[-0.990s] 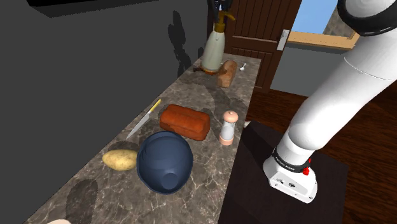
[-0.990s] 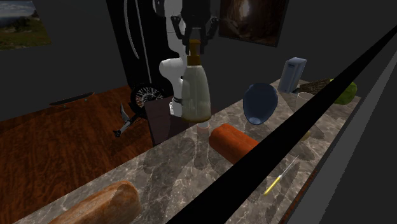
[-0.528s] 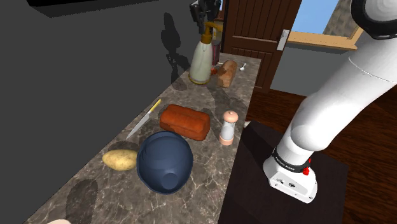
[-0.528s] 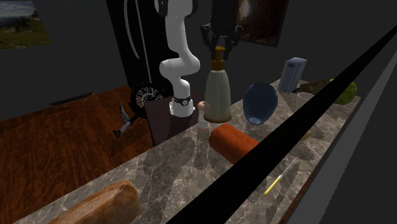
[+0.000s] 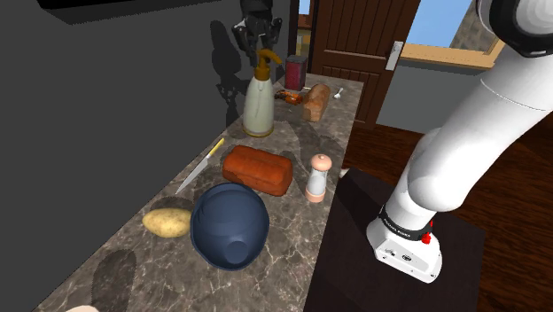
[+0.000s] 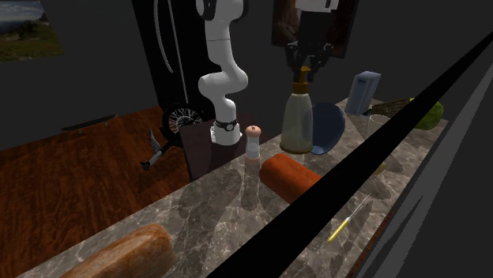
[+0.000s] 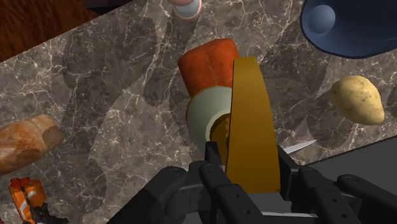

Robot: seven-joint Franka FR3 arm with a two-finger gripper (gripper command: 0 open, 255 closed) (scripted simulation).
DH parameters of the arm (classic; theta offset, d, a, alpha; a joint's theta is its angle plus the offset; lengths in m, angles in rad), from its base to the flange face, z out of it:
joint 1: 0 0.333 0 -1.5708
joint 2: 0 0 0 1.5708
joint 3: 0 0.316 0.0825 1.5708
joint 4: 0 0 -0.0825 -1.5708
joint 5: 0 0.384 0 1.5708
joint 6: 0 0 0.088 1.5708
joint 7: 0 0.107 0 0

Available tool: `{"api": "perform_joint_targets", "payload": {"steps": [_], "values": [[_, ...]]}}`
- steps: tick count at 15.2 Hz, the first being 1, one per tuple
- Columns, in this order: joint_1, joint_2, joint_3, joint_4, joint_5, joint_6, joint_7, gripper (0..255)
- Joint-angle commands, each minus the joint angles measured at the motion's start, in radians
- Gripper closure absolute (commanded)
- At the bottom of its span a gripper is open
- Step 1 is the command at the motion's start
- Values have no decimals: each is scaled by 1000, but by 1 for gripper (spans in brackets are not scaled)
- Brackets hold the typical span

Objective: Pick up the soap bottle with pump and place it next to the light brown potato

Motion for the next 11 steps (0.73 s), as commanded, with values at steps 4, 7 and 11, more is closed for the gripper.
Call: {"api": "perform_joint_targets", "payload": {"steps": [4, 7, 11], "values": [[48, 48, 68, -2, 6, 47, 119, 255], [77, 92, 107, 17, 3, 70, 188, 255], [119, 166, 156, 59, -10, 95, 281, 255]]}}
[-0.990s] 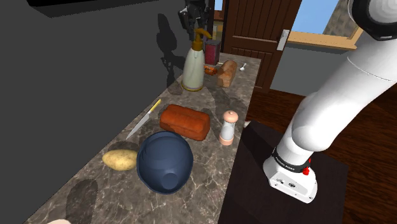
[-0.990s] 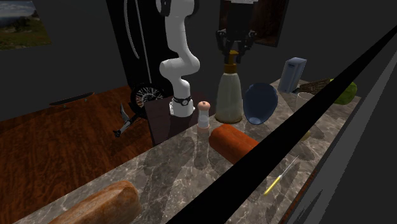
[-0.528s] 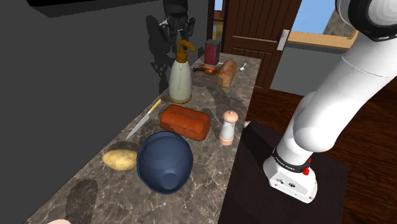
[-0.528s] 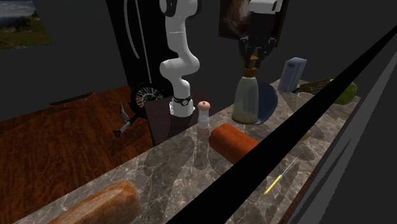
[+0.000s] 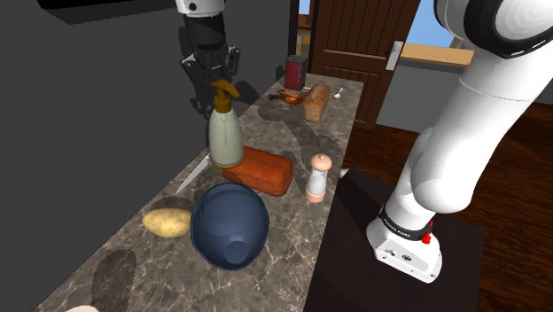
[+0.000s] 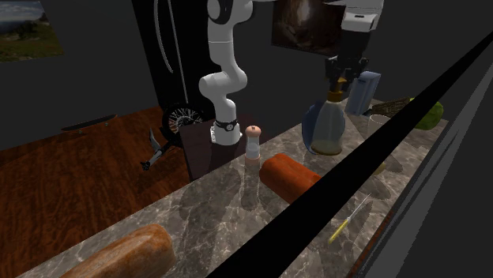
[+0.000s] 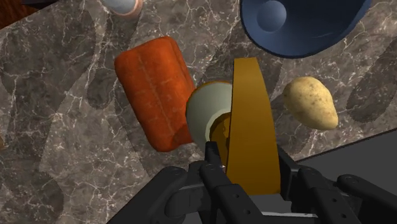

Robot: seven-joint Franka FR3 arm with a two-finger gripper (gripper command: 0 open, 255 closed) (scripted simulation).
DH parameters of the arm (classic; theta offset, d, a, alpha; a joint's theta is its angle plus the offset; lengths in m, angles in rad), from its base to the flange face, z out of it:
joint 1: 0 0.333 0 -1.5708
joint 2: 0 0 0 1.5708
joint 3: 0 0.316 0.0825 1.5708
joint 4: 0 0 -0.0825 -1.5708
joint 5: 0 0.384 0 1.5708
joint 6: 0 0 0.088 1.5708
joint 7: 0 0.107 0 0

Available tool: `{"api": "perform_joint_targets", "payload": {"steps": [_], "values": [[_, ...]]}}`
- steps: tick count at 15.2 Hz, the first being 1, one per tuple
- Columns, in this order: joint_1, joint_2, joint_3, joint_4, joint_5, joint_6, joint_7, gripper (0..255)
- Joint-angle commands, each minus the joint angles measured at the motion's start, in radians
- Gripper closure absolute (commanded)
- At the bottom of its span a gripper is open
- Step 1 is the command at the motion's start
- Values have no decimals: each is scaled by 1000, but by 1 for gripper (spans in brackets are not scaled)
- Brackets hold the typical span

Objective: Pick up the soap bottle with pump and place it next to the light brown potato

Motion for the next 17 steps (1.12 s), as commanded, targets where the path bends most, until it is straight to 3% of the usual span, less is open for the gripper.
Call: {"api": "perform_joint_targets", "payload": {"steps": [1, 3, 17], "values": [[21, 34, 22, 20, -7, 12, 45, 255], [43, 77, 43, 51, -19, 21, 89, 255], [41, 66, 40, -150, -17, 212, 94, 255]]}}
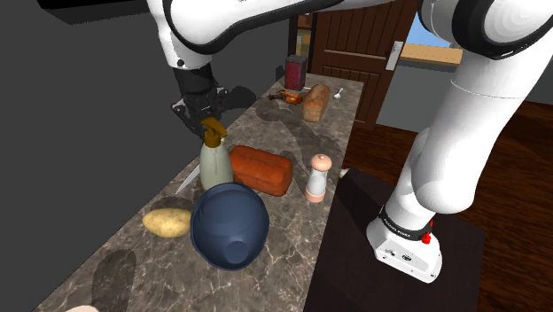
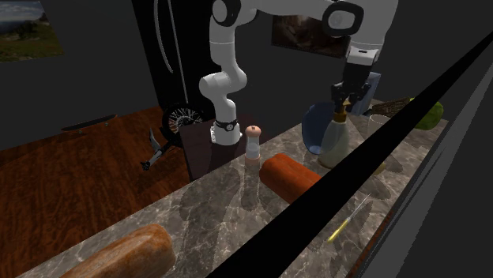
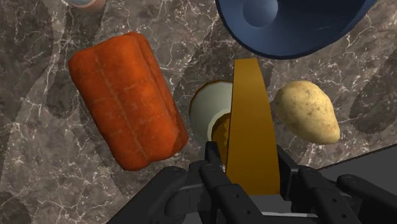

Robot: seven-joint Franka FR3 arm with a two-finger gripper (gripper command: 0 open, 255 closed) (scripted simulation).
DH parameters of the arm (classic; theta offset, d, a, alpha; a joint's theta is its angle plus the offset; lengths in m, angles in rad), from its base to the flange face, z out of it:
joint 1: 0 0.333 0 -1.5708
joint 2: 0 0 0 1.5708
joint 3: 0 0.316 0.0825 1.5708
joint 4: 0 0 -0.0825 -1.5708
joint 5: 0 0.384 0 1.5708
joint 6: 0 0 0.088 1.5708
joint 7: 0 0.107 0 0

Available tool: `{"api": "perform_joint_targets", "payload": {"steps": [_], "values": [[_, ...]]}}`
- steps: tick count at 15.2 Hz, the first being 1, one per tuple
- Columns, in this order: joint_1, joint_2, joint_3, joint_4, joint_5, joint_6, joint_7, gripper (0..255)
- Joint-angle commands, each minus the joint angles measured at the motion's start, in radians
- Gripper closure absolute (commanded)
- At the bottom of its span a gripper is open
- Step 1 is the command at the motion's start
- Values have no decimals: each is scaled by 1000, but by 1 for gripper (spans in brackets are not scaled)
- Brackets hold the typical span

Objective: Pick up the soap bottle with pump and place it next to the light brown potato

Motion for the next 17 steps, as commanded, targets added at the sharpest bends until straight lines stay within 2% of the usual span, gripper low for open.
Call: {"api": "perform_joint_targets", "payload": {"steps": [1, 14, 17], "values": [[1, 3, 1, -22, -1, 27, 4, 255], [2, 37, 0, -159, -15, 195, 17, 255], [2, 40, 0, -165, -16, 204, 18, 255]]}}
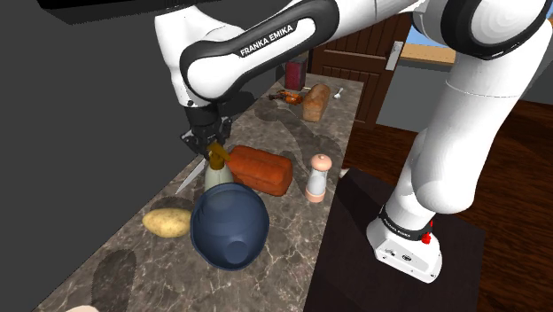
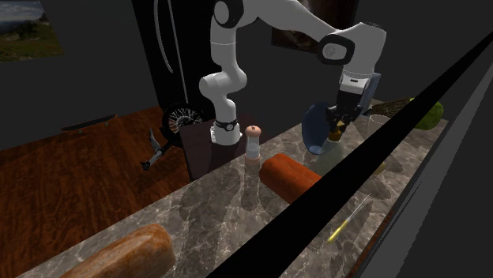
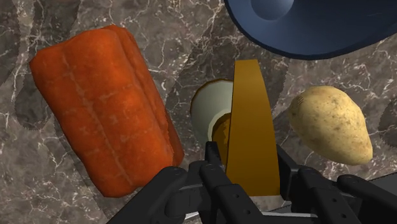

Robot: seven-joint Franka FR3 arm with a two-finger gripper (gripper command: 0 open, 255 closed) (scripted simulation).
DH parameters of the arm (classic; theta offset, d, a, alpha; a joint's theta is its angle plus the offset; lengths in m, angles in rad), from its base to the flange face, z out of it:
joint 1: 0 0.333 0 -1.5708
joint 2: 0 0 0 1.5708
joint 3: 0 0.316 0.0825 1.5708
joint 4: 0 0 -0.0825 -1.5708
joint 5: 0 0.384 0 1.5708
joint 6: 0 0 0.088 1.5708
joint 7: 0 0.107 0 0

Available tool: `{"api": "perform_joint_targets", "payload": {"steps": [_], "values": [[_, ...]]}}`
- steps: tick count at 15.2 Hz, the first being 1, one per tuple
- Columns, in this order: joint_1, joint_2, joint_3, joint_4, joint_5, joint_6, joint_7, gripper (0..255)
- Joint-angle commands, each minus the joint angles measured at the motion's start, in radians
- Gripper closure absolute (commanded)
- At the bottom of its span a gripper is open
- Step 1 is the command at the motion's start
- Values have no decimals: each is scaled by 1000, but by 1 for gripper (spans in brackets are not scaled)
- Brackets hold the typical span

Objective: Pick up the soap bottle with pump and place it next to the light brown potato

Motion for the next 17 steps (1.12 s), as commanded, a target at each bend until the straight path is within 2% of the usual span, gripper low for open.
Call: {"api": "perform_joint_targets", "payload": {"steps": [1, 6, 7, 12, 16, 17], "values": [[0, 1, 0, -1, -1, 3, 1, 255], [0, 1, 0, -1, -1, 3, 1, 255], [0, 1, 0, -1, -1, 3, 1, 0], [0, 1, 0, -1, -1, 3, 0, 0], [1, -23, 2, 99, 10, -120, -6, 0], [1, -23, 2, 99, 10, -120, -6, 0]]}}
